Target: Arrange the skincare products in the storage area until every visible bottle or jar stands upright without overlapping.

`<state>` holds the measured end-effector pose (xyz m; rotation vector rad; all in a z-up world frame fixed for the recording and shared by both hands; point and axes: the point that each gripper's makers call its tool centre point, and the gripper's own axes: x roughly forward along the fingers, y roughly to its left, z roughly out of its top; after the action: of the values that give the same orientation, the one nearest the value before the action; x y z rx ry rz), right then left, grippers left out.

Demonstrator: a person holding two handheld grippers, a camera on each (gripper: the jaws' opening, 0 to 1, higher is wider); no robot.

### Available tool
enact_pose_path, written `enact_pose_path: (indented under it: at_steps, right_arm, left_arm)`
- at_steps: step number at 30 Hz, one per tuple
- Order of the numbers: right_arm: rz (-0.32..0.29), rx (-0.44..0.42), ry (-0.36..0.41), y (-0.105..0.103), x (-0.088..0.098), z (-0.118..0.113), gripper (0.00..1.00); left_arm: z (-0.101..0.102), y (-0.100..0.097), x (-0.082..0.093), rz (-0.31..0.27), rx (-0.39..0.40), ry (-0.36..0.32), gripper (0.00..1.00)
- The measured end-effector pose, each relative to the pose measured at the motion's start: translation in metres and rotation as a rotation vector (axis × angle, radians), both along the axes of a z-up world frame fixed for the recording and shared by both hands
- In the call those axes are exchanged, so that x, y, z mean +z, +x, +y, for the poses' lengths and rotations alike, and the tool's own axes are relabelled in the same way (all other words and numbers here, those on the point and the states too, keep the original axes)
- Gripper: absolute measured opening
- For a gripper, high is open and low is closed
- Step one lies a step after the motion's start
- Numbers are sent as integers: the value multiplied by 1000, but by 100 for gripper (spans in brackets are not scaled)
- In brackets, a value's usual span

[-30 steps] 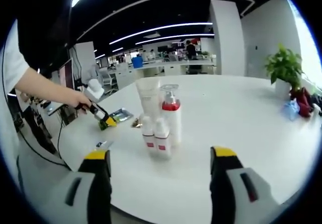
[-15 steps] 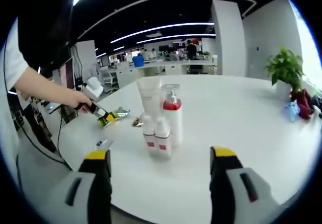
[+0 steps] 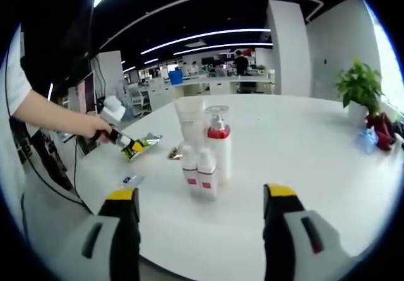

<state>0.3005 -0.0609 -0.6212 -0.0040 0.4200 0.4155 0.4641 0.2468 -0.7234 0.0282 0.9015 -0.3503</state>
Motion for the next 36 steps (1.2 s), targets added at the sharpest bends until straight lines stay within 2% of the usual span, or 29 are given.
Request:
enact_pose_path:
  at_steps: [3,6,7,9,14,22,23,31,36]
  right_arm:
    - [-1,3,0,0,0,1,81]
    - [-4,7,3,0,1,2,81]
    - [-5,10,3,0,1,2,81]
    - [-7,18,1,-1,1,4,81]
    - [-10,25,2,-2,3,5,81]
    - [-15,44,3,-3,4,9,81]
    - [-16,47,3,-3,4,10,81]
    - [-20,78,1,-5,5,15,80]
    - [-20,100,0,-6,4,18,80]
  left_arm:
    - [-15,-3,16,-36,57,-102,16]
    - [-36,-16,39,-71,131,-263,16]
    - [-39,-20,42,-79,134,-271,16]
    - [-43,-29,46,-84,125,-259,16]
    - [-53,-48,58,-90,139,-294,16]
    - [-65,-77,77,-124,97,-281,17]
    - [-68,-81,80,-137,72,-267,17]
    - [-87,-109,86,-152,46,-258,17]
    - [-110,-133,81,-140,-2,-259,17]
